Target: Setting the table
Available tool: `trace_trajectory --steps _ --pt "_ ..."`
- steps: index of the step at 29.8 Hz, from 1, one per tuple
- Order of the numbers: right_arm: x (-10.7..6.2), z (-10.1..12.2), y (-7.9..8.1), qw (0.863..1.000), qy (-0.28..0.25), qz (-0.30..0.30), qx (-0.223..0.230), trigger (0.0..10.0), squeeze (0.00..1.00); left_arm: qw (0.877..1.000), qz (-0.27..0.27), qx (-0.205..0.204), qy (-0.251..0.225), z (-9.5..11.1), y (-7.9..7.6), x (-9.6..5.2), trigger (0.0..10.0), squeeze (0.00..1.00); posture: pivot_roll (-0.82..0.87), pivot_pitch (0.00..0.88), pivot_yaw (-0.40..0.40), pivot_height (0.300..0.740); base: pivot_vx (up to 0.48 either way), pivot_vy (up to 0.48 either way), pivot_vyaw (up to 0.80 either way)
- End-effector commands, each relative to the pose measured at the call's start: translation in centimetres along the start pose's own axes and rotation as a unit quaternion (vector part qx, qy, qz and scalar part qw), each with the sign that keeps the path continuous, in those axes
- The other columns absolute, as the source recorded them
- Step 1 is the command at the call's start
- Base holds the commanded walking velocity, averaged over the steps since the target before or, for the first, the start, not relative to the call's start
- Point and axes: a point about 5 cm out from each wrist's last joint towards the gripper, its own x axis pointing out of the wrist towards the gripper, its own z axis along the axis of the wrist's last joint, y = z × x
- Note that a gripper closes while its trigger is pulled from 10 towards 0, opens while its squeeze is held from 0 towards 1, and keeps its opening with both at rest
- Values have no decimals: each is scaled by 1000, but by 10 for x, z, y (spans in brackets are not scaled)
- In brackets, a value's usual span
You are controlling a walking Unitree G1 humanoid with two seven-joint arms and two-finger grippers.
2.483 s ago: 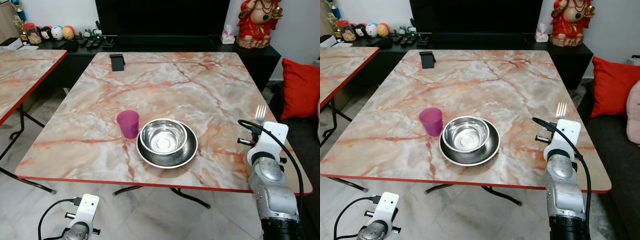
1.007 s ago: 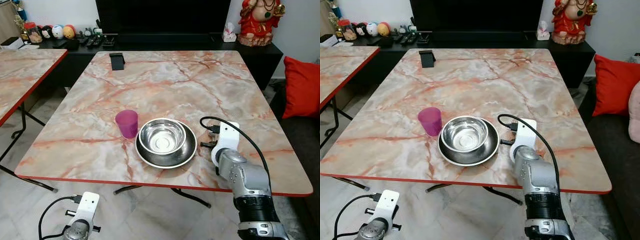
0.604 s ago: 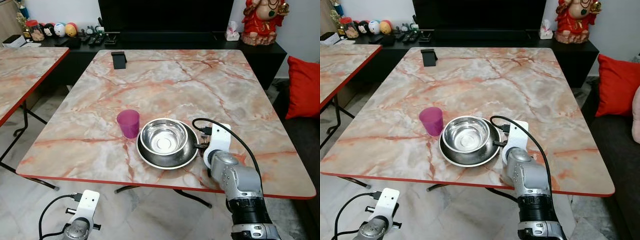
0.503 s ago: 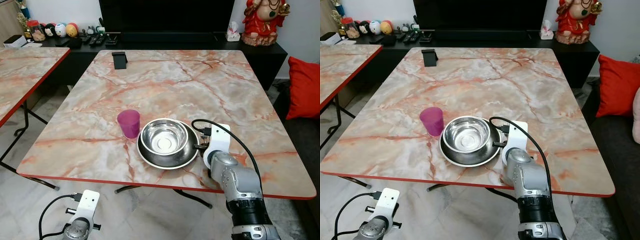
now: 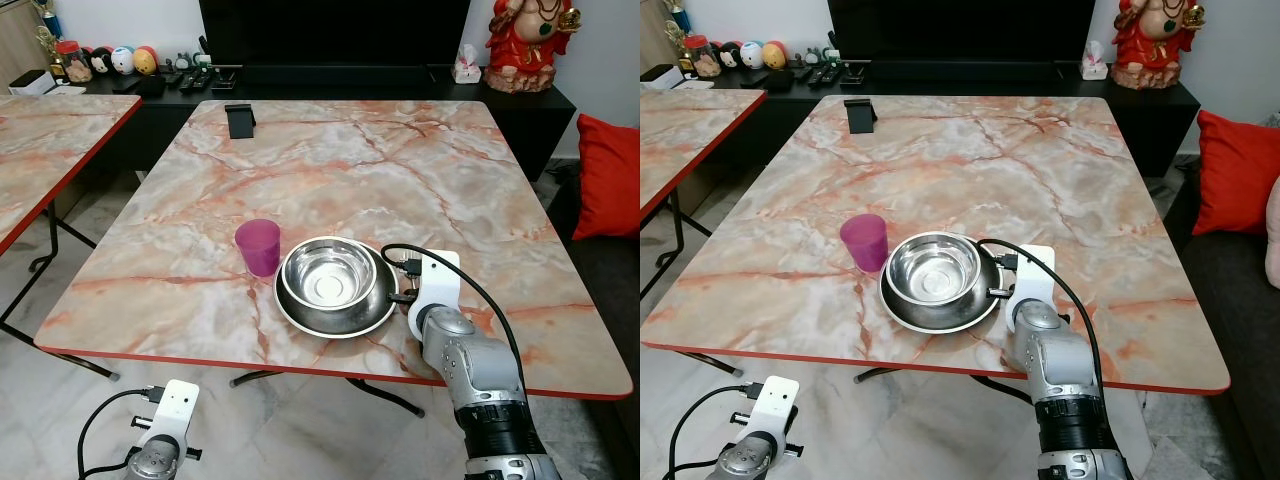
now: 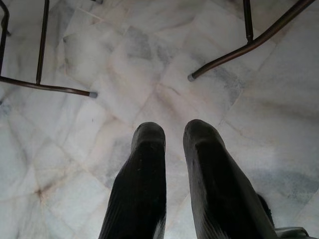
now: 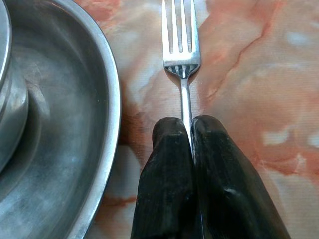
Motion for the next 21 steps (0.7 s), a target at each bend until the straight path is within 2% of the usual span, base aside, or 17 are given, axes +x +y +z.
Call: trace_trajectory --steps 1,21 --pt "-2 1 1 1000 -5 0 -2 10000 0 1000 5 -3 2 -1 5 0 10000 0 8 0 51 740 0 0 0" --pt "-2 -2 3 1000 0 4 -6 10000 0 1000 7 -1 5 -2 5 0 10000 0 12 0 50 740 0 0 0"
